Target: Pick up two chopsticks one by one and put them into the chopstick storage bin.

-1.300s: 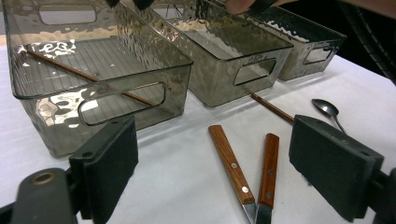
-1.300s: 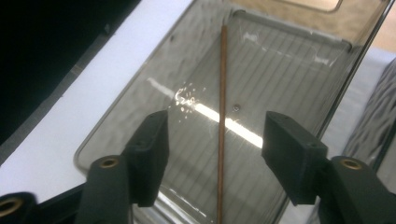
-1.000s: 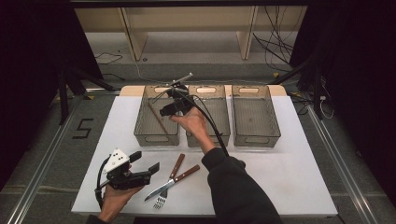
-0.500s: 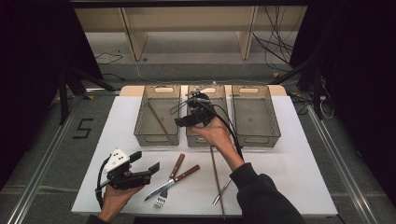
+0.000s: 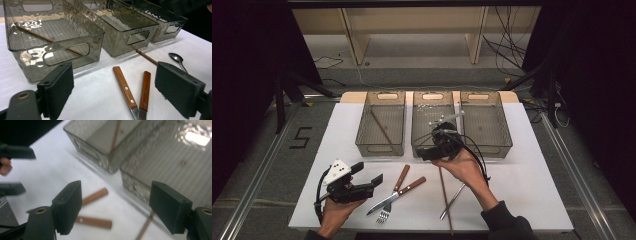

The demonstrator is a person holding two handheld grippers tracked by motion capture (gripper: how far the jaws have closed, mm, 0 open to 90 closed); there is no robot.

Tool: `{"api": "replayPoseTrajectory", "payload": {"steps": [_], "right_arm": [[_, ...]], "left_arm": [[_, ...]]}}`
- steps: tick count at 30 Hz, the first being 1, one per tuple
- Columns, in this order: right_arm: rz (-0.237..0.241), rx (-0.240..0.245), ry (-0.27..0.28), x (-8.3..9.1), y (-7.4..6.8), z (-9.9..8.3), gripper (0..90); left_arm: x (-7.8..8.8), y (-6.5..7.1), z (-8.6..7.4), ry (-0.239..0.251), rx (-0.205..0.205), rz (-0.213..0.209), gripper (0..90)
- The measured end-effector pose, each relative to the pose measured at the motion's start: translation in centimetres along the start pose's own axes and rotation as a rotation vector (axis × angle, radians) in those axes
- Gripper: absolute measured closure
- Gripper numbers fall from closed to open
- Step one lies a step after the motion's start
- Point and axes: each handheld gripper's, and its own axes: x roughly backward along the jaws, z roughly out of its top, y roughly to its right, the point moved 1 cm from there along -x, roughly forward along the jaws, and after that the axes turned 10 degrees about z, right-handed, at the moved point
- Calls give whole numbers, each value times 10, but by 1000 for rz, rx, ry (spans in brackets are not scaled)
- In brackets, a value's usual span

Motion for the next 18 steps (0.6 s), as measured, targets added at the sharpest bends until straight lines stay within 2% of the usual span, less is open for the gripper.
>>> {"api": "replayPoseTrajectory", "payload": {"steps": [9,14,18], "right_arm": [[-35,-43,-38,4,9,-40,288],[-45,-55,-77,4,11,-53,288],[-58,-63,-128,0,13,-64,288]], "left_arm": [[0,0,0,1,-4,1,152],[0,1,0,2,-7,-2,152],[0,1,0,1,-7,-2,152]]}}
